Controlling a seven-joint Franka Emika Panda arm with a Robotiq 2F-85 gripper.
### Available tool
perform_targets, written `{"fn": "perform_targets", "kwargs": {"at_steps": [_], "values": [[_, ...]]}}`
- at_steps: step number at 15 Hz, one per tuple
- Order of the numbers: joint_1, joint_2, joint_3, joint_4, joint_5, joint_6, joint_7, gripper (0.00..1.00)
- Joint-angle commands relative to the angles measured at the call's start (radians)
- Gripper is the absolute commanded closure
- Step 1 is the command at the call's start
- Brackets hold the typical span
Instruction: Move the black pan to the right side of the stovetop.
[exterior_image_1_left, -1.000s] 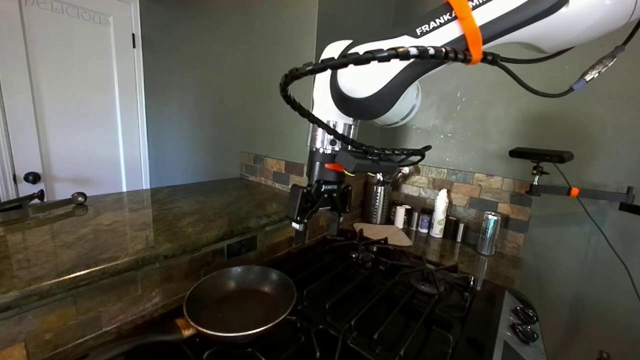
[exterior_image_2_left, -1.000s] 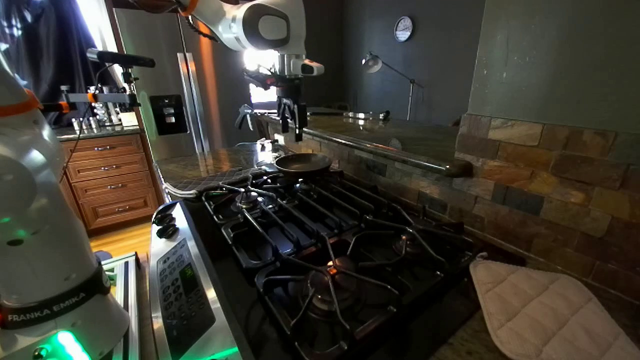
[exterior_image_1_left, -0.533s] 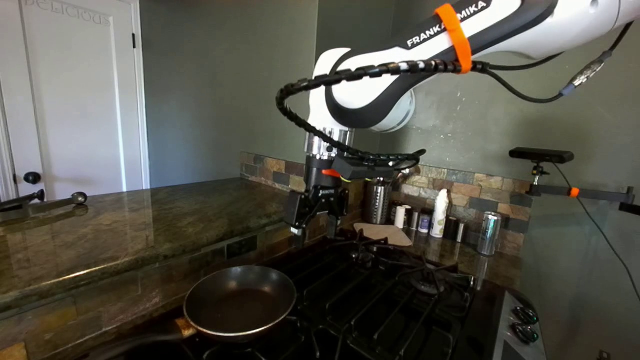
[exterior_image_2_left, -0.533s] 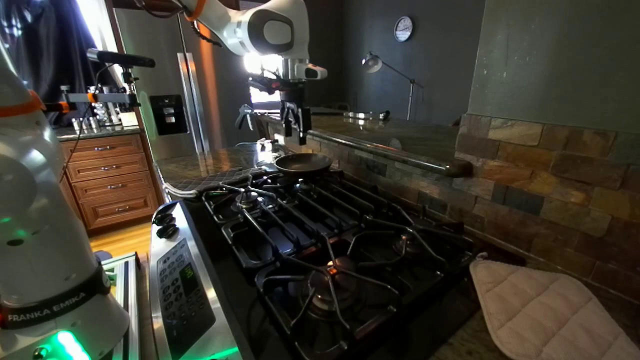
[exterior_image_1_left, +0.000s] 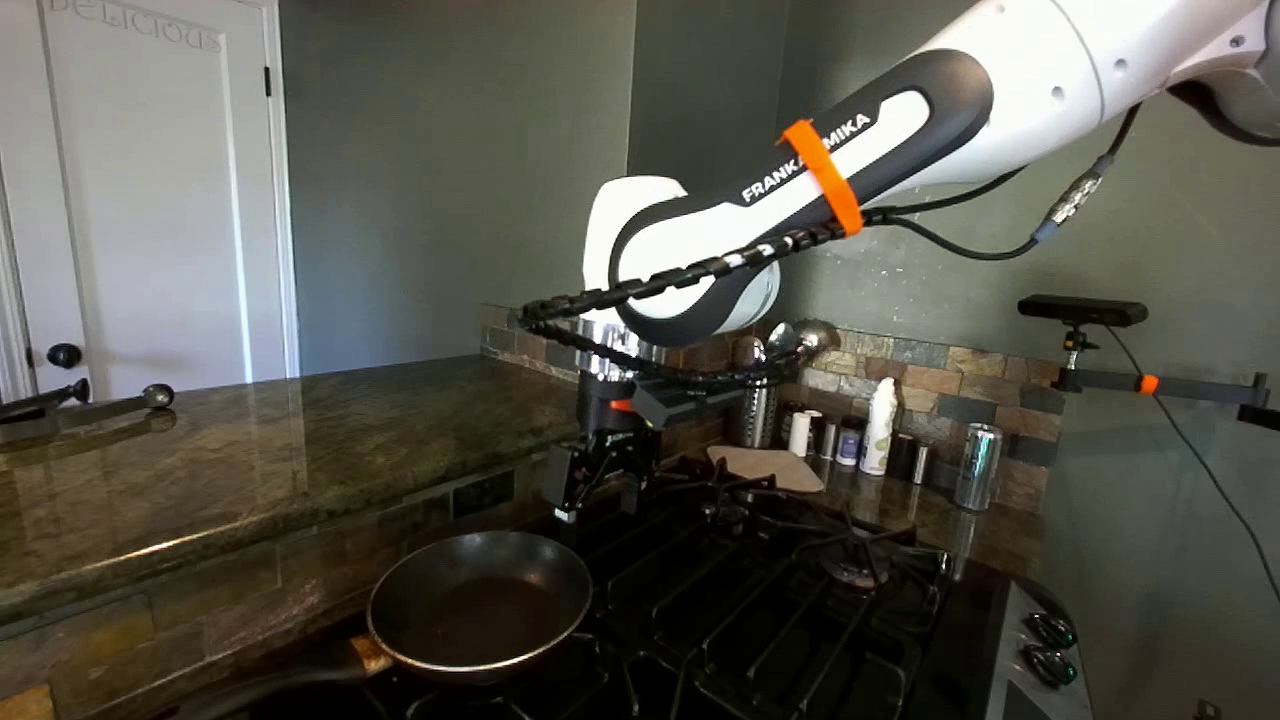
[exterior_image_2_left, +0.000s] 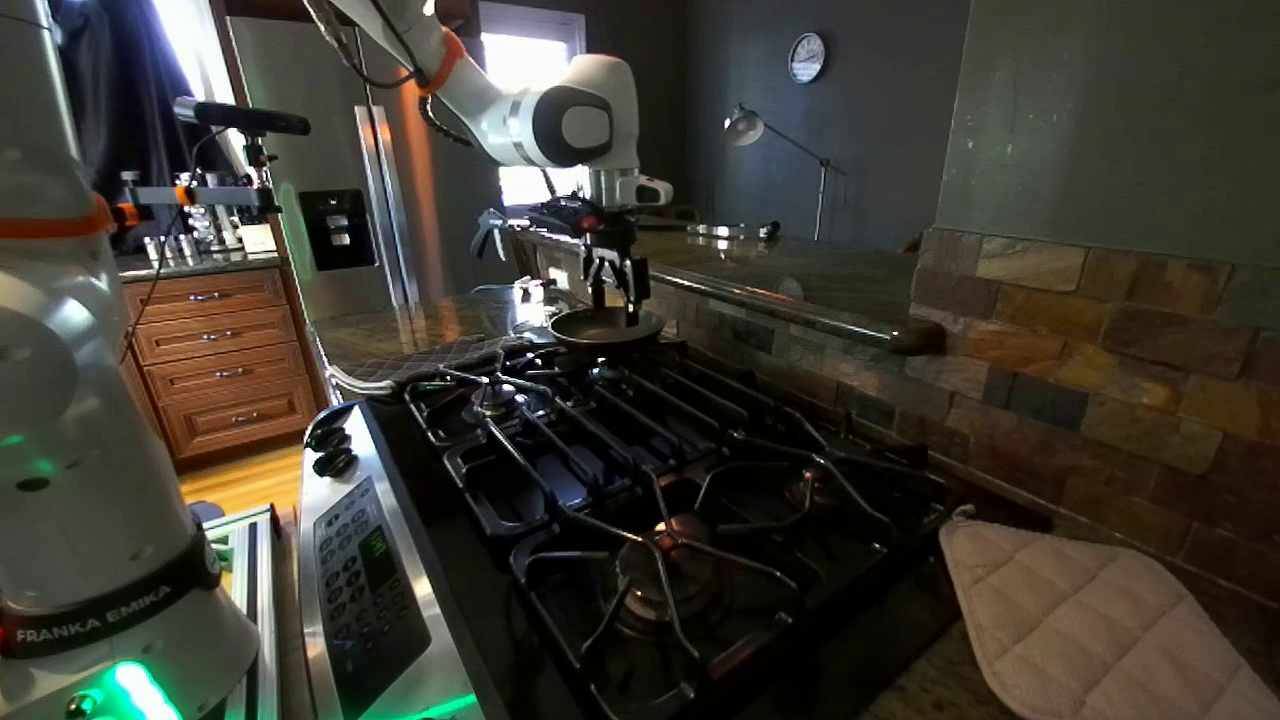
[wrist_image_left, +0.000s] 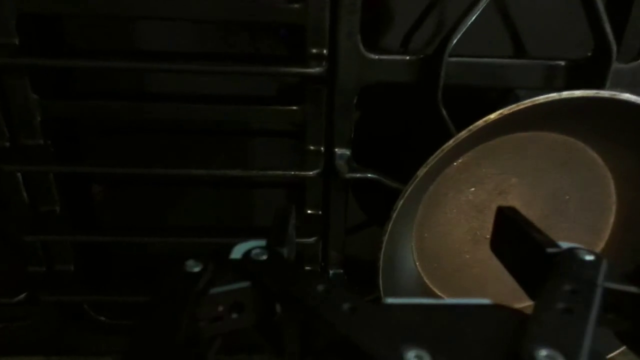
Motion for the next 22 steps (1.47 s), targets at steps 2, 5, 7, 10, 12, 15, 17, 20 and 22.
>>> {"fn": "perform_targets", "kwargs": {"at_steps": [2, 5, 7, 10, 12, 15, 17, 20, 22], "values": [[0.024, 0.092, -0.019, 0.048, -0.003, 0.064, -0.062, 0.00], [0.023, 0.129, -0.017, 0.065, 0.020, 0.097, -0.092, 0.00], [0.020, 0.151, -0.014, 0.076, 0.039, 0.111, -0.111, 0.00], [0.018, 0.169, -0.010, 0.084, 0.062, 0.126, -0.128, 0.00], [0.017, 0.175, -0.010, 0.087, 0.075, 0.123, -0.139, 0.12], [0.016, 0.178, -0.009, 0.086, 0.092, 0.124, -0.151, 0.40], [0.016, 0.179, -0.009, 0.086, 0.099, 0.123, -0.158, 0.57], [0.016, 0.177, -0.010, 0.084, 0.106, 0.124, -0.166, 0.73], [0.015, 0.177, -0.012, 0.082, 0.107, 0.124, -0.168, 0.75]]}}
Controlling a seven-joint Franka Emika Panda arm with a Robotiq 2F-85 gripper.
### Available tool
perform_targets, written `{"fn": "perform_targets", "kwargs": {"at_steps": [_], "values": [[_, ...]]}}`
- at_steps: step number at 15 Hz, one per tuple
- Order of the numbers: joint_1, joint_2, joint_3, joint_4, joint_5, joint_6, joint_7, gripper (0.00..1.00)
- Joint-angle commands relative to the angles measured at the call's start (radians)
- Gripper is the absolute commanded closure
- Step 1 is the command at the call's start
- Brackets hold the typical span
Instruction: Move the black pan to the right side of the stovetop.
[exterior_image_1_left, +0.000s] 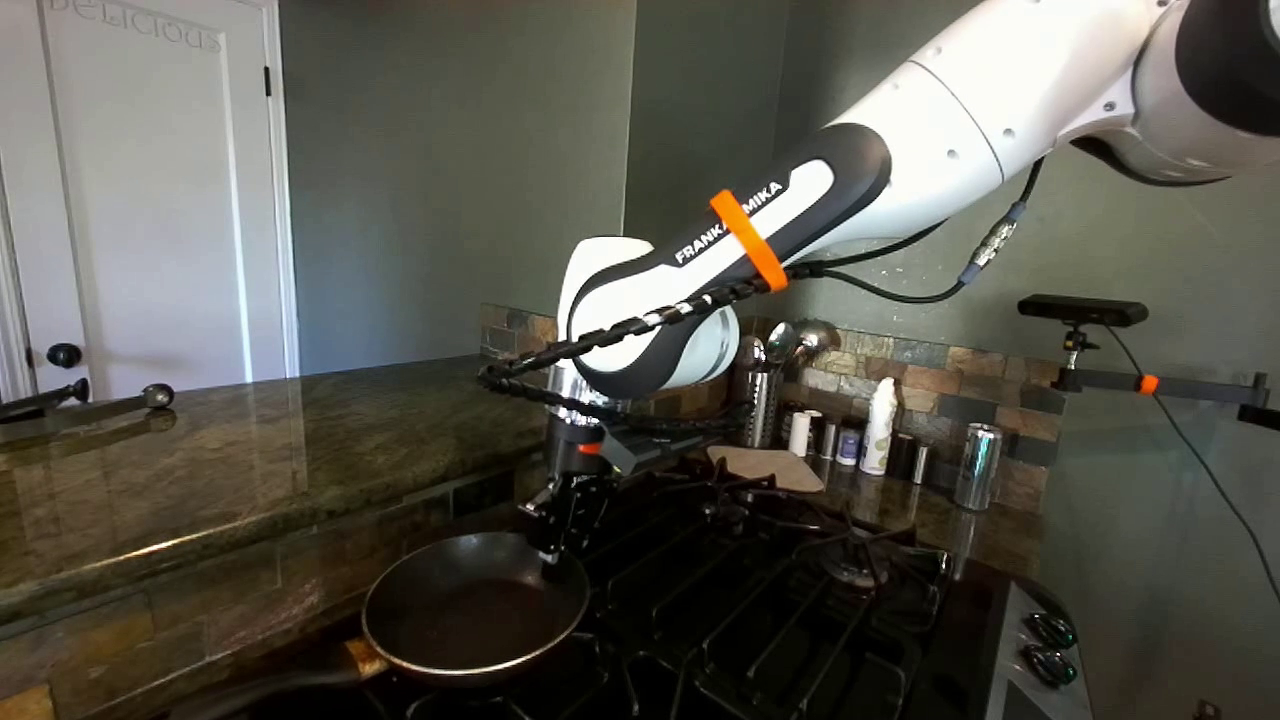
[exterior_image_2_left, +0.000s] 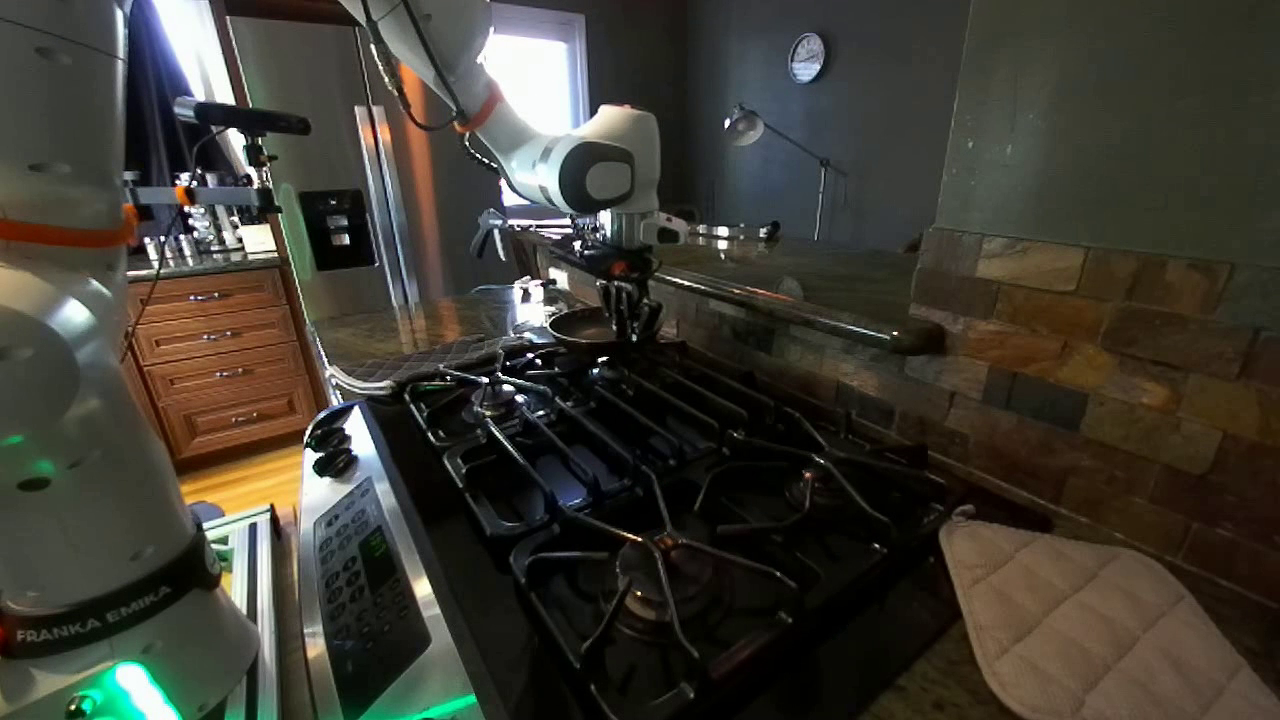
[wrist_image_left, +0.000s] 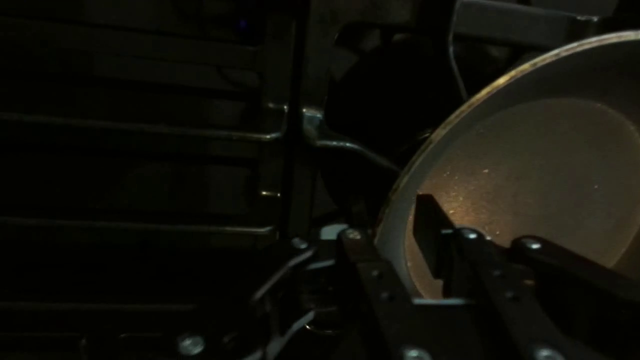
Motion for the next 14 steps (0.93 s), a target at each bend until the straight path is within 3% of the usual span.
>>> {"fn": "perform_targets", "kwargs": {"at_steps": [1, 2, 5, 7, 9, 14], "values": [[0.009, 0.013, -0.008, 0.007, 0.025, 0.018, -0.023, 0.74], [0.009, 0.013, -0.009, 0.007, 0.025, 0.018, -0.024, 0.71], [0.007, 0.011, -0.009, 0.003, 0.028, 0.020, -0.026, 0.75], [0.006, 0.009, -0.011, -0.001, 0.030, 0.021, -0.026, 0.91], [0.003, 0.005, -0.013, -0.006, 0.038, 0.026, -0.026, 1.00], [-0.002, -0.004, -0.019, -0.018, 0.068, 0.036, -0.035, 0.98]]}}
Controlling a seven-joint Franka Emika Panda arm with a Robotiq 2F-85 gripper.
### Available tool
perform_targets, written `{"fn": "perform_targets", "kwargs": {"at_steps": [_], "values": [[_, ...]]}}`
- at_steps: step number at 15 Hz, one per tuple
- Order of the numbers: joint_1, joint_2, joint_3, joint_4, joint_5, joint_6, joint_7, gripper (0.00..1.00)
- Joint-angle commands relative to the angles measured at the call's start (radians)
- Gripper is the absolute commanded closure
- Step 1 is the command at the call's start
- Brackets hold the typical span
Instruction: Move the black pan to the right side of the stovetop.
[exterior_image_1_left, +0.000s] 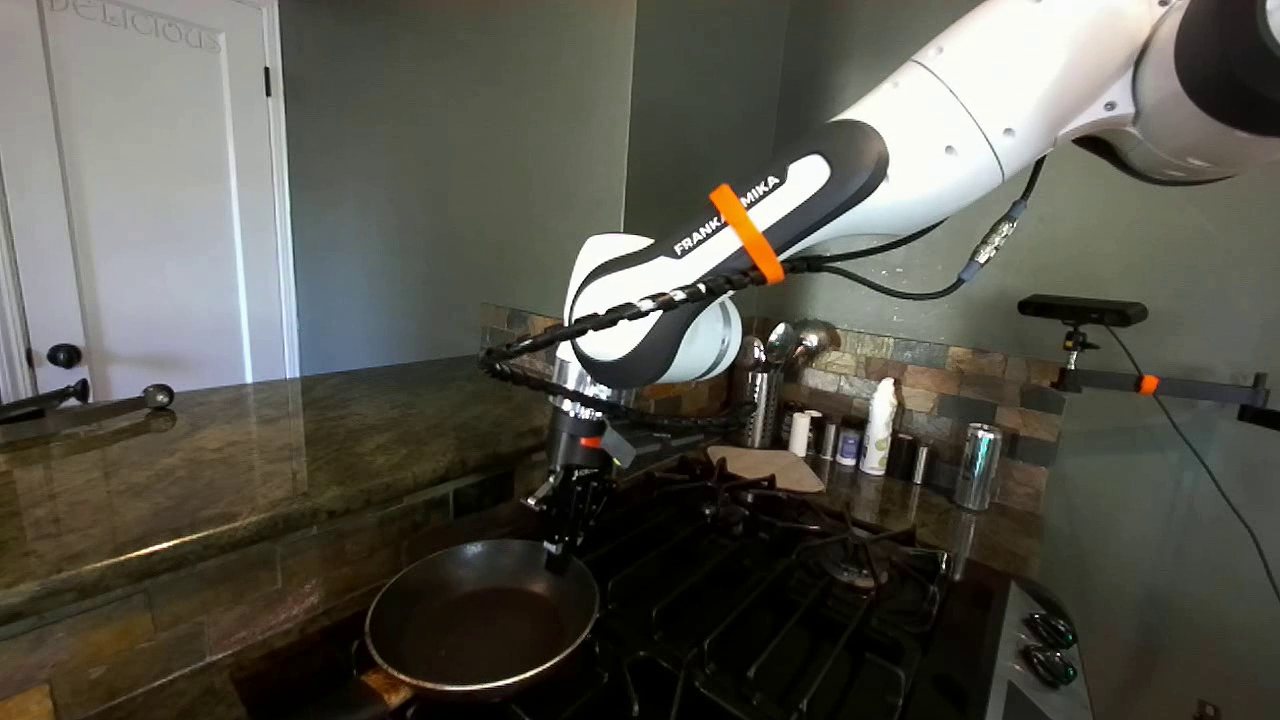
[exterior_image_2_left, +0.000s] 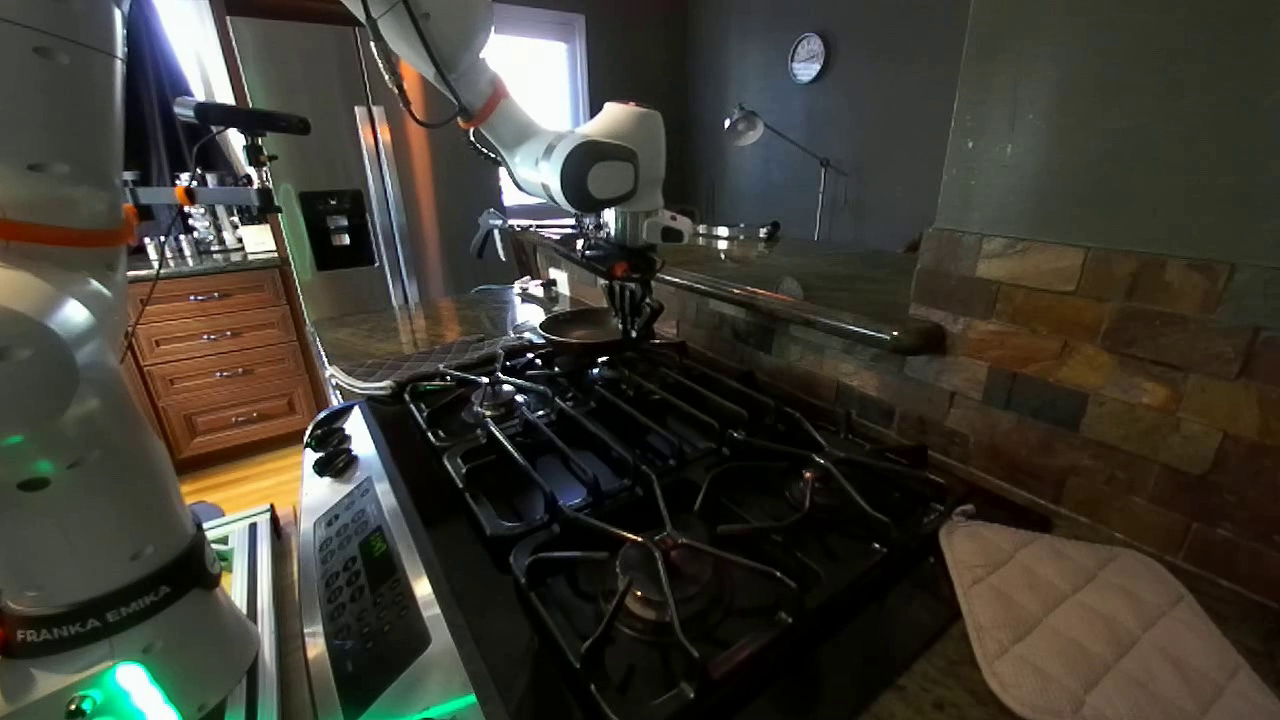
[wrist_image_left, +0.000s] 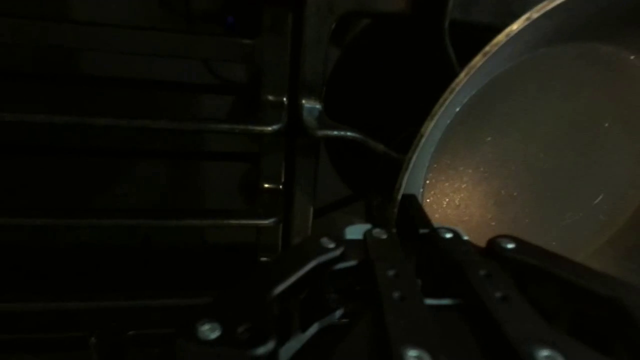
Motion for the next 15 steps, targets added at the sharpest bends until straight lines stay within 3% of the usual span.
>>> {"fn": "perform_targets", "kwargs": {"at_steps": [1, 15], "values": [[0.000, -0.001, -0.009, -0.023, 0.031, 0.032, -0.026, 0.97], [-0.046, -0.077, -0.078, -0.099, 0.053, 0.049, -0.019, 0.98]]}}
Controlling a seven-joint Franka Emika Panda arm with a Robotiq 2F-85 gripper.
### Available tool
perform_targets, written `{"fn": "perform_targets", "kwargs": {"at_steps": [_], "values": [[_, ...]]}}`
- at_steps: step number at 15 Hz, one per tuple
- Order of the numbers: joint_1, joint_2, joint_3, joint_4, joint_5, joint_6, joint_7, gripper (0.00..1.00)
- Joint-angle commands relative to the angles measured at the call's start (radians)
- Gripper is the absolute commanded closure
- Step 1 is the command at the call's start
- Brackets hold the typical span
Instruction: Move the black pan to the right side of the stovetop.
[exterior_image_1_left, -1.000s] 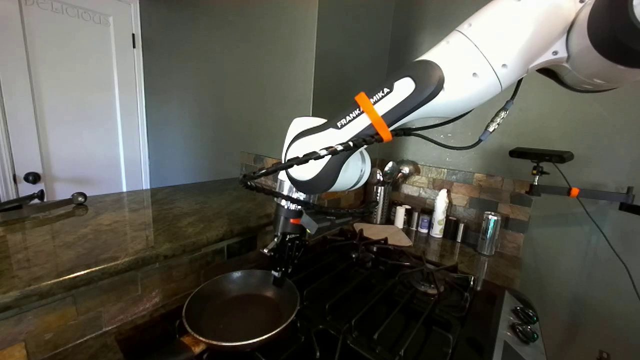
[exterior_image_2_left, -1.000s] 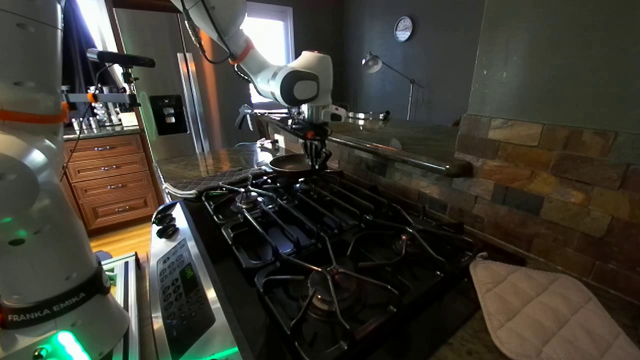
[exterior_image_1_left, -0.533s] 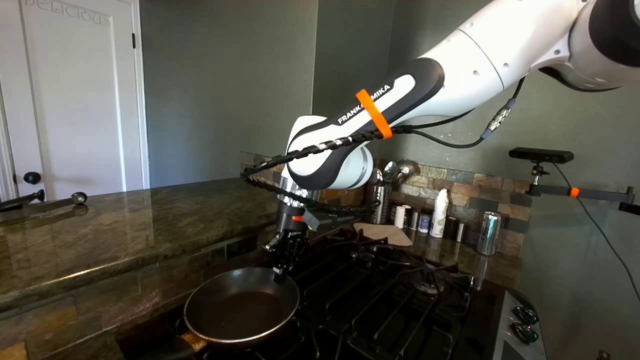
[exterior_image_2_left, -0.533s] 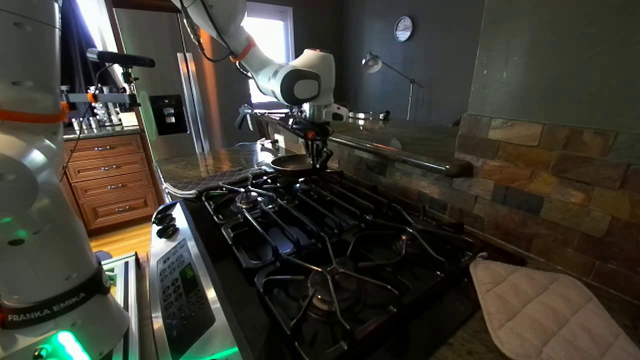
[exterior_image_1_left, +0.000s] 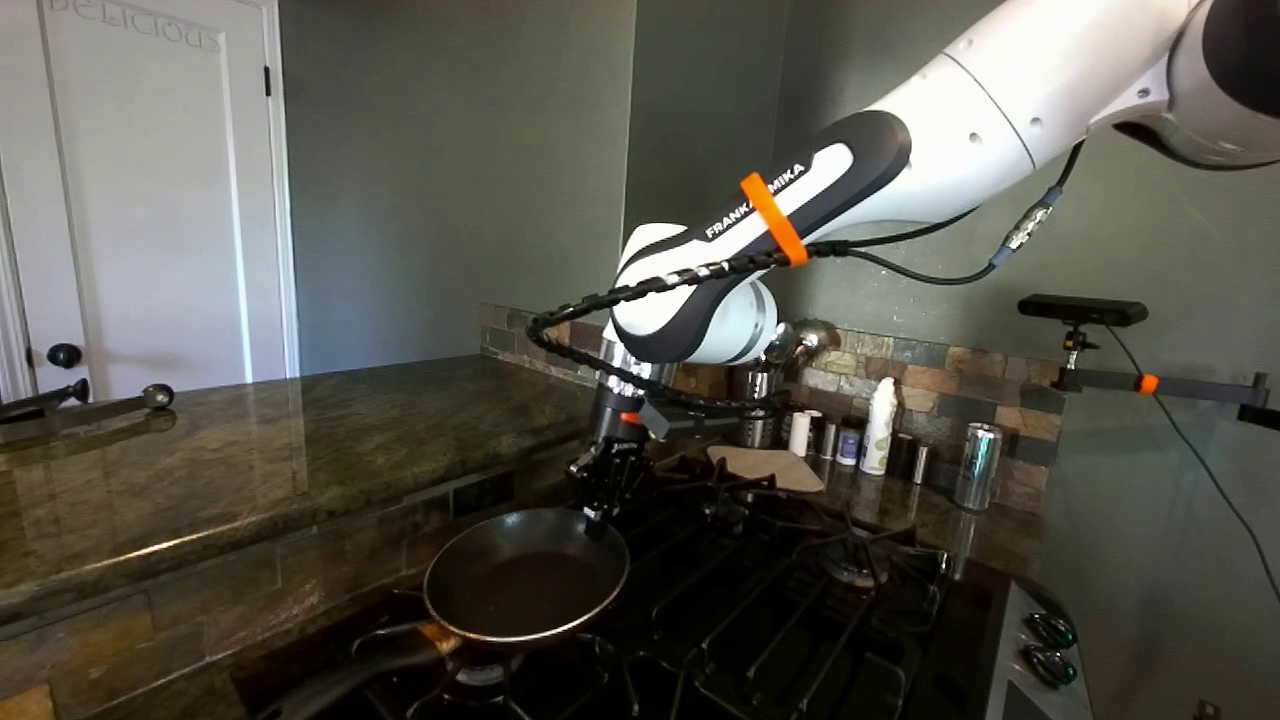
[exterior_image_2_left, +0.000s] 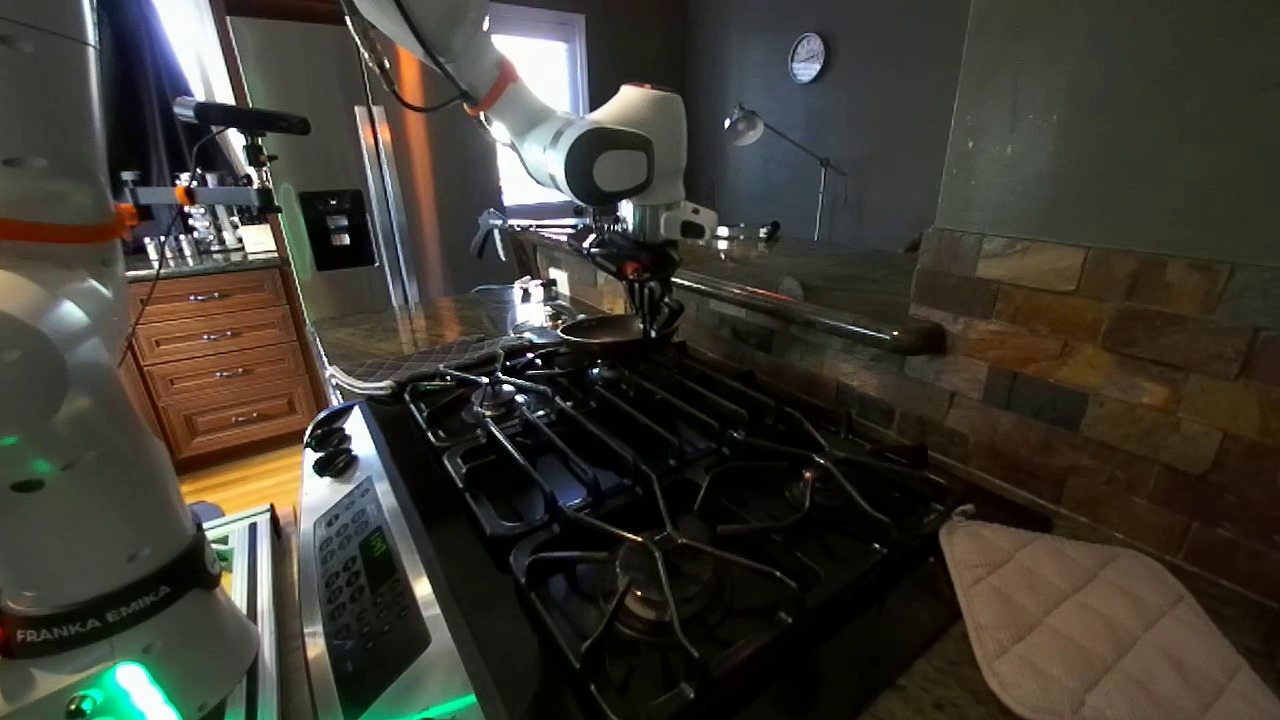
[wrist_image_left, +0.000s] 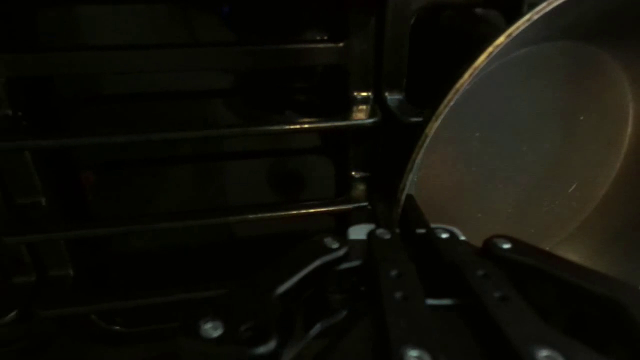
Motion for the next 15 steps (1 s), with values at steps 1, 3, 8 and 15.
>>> {"fn": "perform_targets", "kwargs": {"at_steps": [1, 3, 8, 15], "values": [[0.000, -0.002, -0.010, -0.002, 0.002, -0.002, 0.000, 0.98], [-0.001, -0.003, -0.012, 0.001, 0.002, -0.002, 0.000, 0.93], [-0.001, -0.003, -0.012, 0.002, 0.002, -0.002, 0.000, 0.98], [-0.037, 0.025, -0.050, 0.006, 0.009, 0.012, -0.007, 0.98]]}}
